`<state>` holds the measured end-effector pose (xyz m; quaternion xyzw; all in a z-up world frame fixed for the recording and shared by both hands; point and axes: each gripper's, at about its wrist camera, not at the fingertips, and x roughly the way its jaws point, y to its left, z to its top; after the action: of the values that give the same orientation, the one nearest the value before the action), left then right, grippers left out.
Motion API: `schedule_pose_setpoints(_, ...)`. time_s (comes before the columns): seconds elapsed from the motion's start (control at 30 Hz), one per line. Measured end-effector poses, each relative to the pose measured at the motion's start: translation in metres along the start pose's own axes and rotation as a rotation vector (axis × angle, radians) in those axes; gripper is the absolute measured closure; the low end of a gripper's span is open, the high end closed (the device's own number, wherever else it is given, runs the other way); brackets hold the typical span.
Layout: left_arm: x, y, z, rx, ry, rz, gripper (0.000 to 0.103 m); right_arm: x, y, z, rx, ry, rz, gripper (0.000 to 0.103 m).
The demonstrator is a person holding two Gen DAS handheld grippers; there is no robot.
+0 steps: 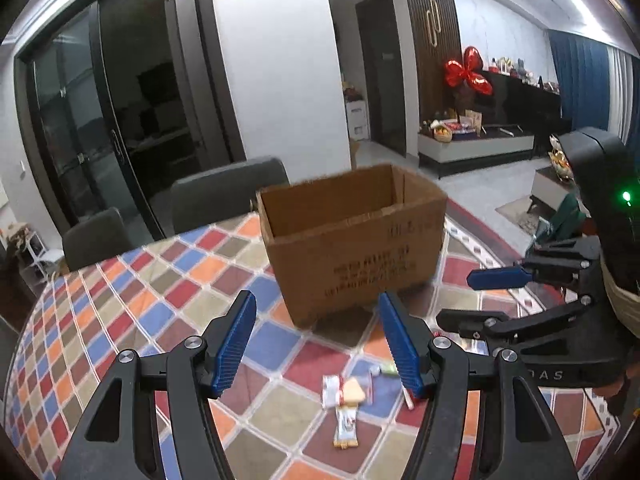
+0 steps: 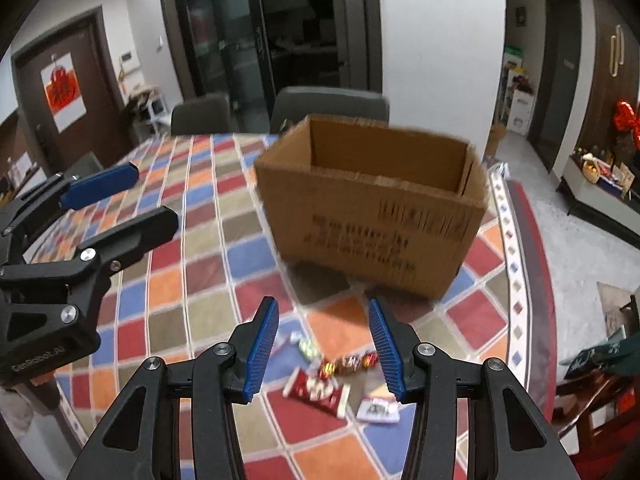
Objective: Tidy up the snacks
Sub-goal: 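Move both tools back over the remaining snacks on the table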
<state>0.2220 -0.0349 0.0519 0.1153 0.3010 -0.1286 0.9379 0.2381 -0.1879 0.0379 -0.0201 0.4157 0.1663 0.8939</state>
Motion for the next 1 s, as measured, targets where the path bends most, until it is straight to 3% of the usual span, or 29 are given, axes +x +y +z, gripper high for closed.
schedule_pose_setpoints(0.53, 0.032, -0.013, -0.086, 0.003, 0.189, -0.003, 0.040, 0.050, 0.017, -0.064, -0.140, 0.258, -0.020, 0.055)
schedule_pose_setpoints(1.0, 0.078, -0.007, -0.114, -0.060, 0.345, -0.058, 0.041, 0.095, 0.015, -0.078, -0.228, 0.383, -0.019, 0.055)
